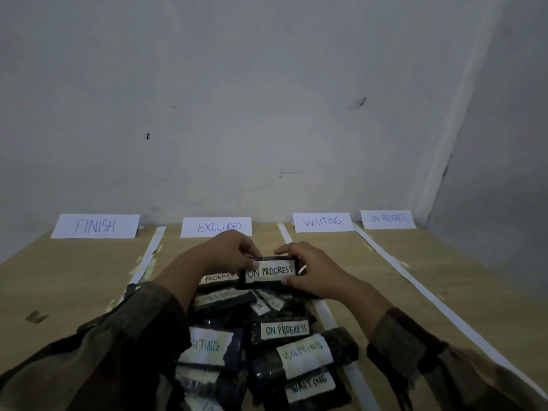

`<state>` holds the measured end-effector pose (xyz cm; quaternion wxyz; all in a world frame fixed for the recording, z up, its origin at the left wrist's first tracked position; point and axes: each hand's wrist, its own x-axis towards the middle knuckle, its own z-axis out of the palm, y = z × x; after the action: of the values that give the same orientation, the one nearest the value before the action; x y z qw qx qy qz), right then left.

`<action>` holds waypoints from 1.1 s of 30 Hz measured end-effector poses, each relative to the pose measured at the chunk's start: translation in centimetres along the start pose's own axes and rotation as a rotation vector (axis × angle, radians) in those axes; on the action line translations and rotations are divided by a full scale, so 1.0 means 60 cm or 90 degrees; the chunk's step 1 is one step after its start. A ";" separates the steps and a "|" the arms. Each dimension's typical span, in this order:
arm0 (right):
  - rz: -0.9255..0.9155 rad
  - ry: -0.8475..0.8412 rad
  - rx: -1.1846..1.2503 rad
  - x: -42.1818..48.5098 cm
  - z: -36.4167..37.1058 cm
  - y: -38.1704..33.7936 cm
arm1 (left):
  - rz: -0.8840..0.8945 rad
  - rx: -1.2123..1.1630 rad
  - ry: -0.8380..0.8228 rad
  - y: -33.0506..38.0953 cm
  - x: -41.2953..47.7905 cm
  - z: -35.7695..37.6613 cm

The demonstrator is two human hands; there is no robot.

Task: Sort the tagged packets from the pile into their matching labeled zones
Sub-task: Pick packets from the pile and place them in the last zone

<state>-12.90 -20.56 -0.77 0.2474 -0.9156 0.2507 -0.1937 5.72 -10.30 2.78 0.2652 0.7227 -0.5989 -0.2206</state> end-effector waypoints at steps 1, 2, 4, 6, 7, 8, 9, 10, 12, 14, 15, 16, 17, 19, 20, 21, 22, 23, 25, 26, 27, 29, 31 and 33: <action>-0.010 0.001 -0.006 0.005 -0.002 0.004 | -0.005 -0.016 0.001 -0.001 0.006 -0.003; -0.019 0.000 -0.020 0.008 -0.004 0.008 | -0.012 -0.030 0.003 -0.003 0.012 -0.004; -0.040 0.009 -0.071 0.014 -0.004 0.014 | -0.022 -0.054 0.008 -0.004 0.020 -0.004; -0.065 0.039 -0.124 0.019 -0.002 0.020 | -0.024 -0.067 0.010 -0.006 0.028 -0.001; -0.076 0.054 -0.146 0.022 0.000 0.023 | -0.021 -0.066 0.011 -0.006 0.031 0.000; -0.080 0.063 -0.161 0.026 0.001 0.027 | -0.016 -0.062 0.012 -0.007 0.034 0.001; -0.080 0.068 -0.168 0.030 0.001 0.030 | -0.010 -0.056 0.010 -0.008 0.037 0.001; -0.076 0.069 -0.166 0.034 0.001 0.034 | -0.007 -0.050 0.007 -0.008 0.041 0.001; -0.068 0.069 -0.153 0.041 0.001 0.038 | -0.011 -0.042 -0.007 -0.007 0.047 -0.002; -0.075 0.075 -0.161 0.046 0.001 0.043 | -0.013 -0.045 -0.023 -0.003 0.055 -0.005; -0.079 0.081 -0.171 0.049 0.000 0.045 | -0.011 -0.043 -0.026 0.000 0.059 -0.008; -0.081 0.088 -0.181 0.051 -0.001 0.048 | -0.011 -0.041 -0.028 0.004 0.064 -0.011; -0.081 0.098 -0.191 0.052 -0.004 0.052 | -0.008 -0.039 -0.029 0.008 0.070 -0.014; -0.073 0.117 -0.204 0.055 -0.015 0.065 | 0.005 -0.029 -0.025 0.015 0.086 -0.017; -0.064 0.123 -0.209 0.056 -0.023 0.074 | 0.011 -0.010 -0.018 0.019 0.096 -0.018; -0.052 0.128 -0.214 0.056 -0.032 0.084 | 0.019 0.018 -0.010 0.024 0.107 -0.017; -0.036 0.131 -0.220 0.055 -0.043 0.095 | 0.027 0.052 -0.003 0.030 0.120 -0.016; -0.020 0.133 -0.225 0.053 -0.054 0.108 | 0.038 0.089 0.003 0.037 0.132 -0.012; 0.020 0.140 -0.229 0.046 -0.079 0.137 | 0.062 0.155 0.017 0.054 0.157 -0.001; 0.041 0.143 -0.228 0.042 -0.092 0.153 | 0.072 0.180 0.026 0.063 0.169 0.007; 0.062 0.146 -0.229 0.037 -0.105 0.169 | 0.083 0.201 0.035 0.072 0.181 0.017; 0.101 0.148 -0.239 0.029 -0.132 0.203 | 0.096 0.223 0.044 0.088 0.207 0.040; 0.137 0.149 -0.251 0.022 -0.159 0.239 | 0.104 0.234 0.043 0.101 0.236 0.068; 0.174 0.145 -0.259 0.018 -0.183 0.273 | 0.115 0.243 0.039 0.114 0.264 0.097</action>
<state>-23.27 -37.38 -0.74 0.0521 -0.8766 0.4318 -0.2059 -0.18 -27.52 2.74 0.1605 0.7098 -0.6835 -0.0564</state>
